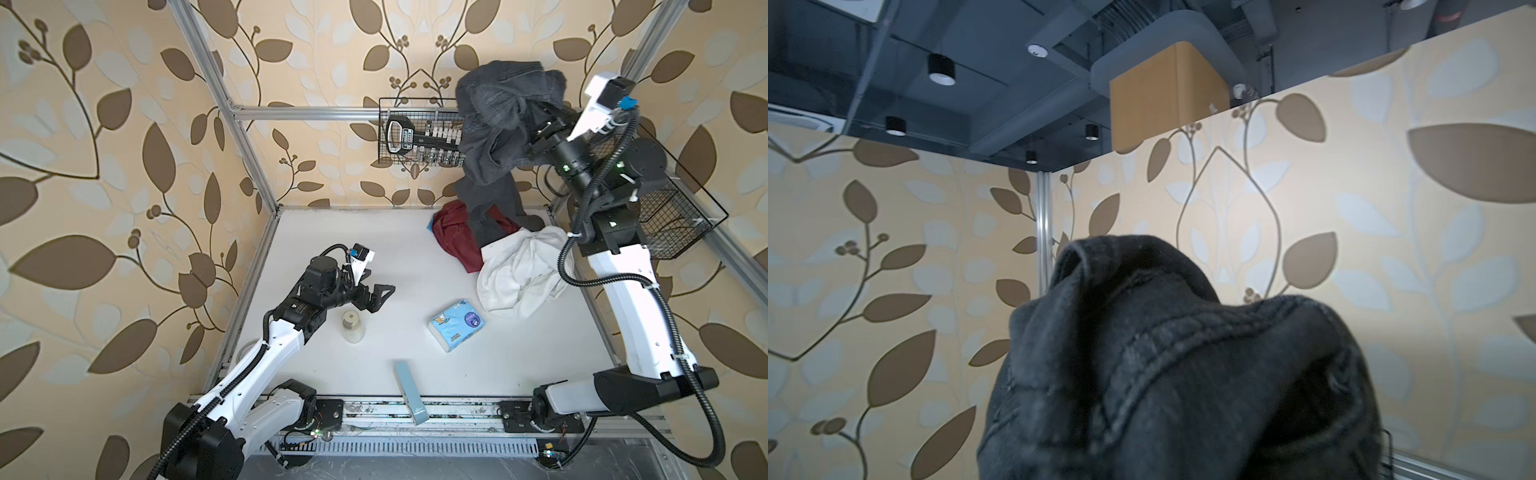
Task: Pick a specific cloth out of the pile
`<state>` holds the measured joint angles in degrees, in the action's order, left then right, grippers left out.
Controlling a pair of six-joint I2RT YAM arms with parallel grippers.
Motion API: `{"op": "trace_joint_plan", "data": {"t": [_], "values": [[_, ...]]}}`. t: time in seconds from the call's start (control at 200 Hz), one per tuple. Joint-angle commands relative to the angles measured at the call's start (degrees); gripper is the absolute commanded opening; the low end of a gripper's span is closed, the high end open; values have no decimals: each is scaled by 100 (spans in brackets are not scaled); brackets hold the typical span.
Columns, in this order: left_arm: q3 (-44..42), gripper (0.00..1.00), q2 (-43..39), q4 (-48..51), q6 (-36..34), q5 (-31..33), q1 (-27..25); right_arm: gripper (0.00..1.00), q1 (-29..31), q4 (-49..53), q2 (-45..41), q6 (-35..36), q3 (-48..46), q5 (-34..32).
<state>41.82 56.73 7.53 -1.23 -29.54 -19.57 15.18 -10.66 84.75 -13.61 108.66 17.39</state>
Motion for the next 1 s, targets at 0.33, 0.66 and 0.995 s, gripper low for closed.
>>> {"op": "trace_joint_plan", "data": {"t": [0.33, 0.66, 0.995], "values": [[6, 99, -83, -104, -63, 102, -73, 0, 1731, -548, 2750, 418, 102, 1125], [-15, 99, -57, -103, -140, 148, -74, 11, 1792, 1325, 5312, 102, 2281, 1337], [-7, 99, -70, -85, -147, 120, -82, 100, 1644, 1608, 3732, 767, 603, 465]]}}
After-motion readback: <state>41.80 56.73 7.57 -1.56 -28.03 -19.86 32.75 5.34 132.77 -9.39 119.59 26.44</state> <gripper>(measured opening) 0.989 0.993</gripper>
